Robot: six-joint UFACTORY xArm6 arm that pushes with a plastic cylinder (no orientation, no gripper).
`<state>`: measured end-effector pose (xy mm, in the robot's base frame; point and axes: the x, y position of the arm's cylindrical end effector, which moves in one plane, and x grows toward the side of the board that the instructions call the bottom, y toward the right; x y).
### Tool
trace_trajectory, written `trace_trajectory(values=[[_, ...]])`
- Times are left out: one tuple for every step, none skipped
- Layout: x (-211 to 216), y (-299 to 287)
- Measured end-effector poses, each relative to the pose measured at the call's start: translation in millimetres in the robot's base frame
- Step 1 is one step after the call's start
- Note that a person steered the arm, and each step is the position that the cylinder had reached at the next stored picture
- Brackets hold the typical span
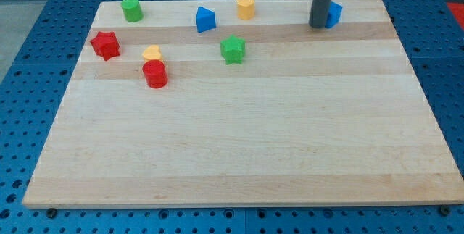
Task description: Place the blue cube right horizontally to the yellow hexagon
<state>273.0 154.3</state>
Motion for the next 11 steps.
trace_trajectory(values=[[2.4,0.0],[14.6,0.0],[21.5,11.6],[21.3,40.5],[14.5,61.7],[2.0,71.0],[0.4,69.1],[3.7,43.3],[3.6,18.5],[10.7,6.0],[12.9,-5.7]])
